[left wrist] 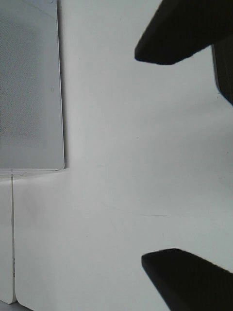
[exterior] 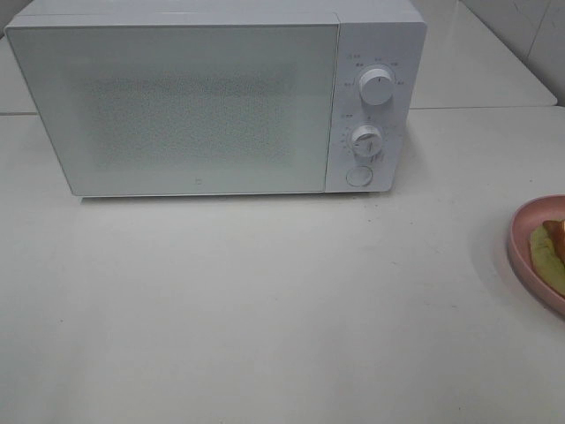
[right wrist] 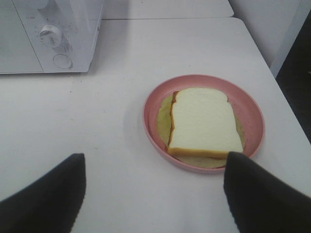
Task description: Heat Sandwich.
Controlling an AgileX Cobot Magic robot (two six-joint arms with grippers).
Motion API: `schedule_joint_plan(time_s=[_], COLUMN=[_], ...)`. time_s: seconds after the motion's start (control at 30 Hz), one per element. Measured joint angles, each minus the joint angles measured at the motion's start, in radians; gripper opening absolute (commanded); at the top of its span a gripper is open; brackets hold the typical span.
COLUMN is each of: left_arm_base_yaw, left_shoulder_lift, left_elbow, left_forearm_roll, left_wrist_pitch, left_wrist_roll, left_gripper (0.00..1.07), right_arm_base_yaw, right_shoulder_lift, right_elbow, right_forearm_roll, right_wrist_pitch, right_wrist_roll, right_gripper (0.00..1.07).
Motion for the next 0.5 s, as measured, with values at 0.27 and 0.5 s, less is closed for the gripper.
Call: schedule_joint_plan(time_s=[0.27, 0.5], left_arm_base_yaw=[0.000, 0.000], left_shoulder_lift=[0.000, 0.000], left_elbow=[0.000, 0.000], left_forearm_roll=[0.000, 0.000], left_wrist_pitch=[0.000, 0.000], left_wrist_roll=[-0.001, -0.001], left_gripper=[0.98, 0.98], right_arm_base_yaw=[0.000, 0.000], right_shoulder_lift=[0.000, 0.000], right_elbow=[0.000, 0.000], right_forearm_roll=[0.000, 0.000], right_wrist_pitch=[0.000, 0.000], right_wrist_roll=[0.000, 0.000], right_gripper=[0.75, 0.75])
